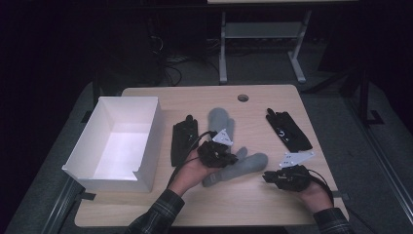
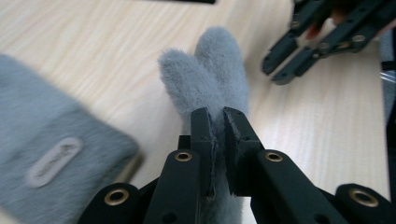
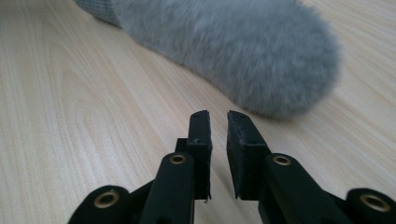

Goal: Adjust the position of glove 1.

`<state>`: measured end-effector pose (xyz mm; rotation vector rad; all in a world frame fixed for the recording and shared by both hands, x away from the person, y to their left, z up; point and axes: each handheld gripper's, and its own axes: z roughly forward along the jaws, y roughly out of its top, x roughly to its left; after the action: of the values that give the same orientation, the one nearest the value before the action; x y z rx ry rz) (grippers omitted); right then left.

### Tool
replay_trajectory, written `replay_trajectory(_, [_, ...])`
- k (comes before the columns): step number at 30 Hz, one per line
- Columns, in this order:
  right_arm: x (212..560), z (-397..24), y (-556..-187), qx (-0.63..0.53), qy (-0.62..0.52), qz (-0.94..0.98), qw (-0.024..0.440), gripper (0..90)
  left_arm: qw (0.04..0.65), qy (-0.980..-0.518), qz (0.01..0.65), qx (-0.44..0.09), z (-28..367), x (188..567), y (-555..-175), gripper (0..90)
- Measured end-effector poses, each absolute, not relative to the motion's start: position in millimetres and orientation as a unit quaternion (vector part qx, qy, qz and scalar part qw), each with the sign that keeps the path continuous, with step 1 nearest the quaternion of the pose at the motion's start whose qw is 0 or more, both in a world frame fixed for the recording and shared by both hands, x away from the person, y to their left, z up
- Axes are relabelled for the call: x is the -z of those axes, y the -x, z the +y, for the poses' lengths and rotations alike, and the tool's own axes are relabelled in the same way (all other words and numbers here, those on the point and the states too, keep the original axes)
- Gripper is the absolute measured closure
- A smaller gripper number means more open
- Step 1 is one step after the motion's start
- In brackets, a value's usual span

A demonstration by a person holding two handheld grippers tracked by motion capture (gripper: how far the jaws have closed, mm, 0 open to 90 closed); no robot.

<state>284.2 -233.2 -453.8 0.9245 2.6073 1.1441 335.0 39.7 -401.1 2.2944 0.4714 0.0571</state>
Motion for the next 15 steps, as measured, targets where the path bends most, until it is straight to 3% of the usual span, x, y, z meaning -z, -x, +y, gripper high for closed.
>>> replay_trajectory(10, [457, -236, -288, -0.37, -0.322, 0.868, 0.074, 81.3, 0.424, -0.889, 0.169, 0.021, 32, 403, -322, 73.6])
replay_trajectory(15, [459, -238, -291, -0.36, -0.328, 0.87, 0.077, 82.9, 0.426, -0.89, 0.164, 0.016, 34, 399, -317, 78.0])
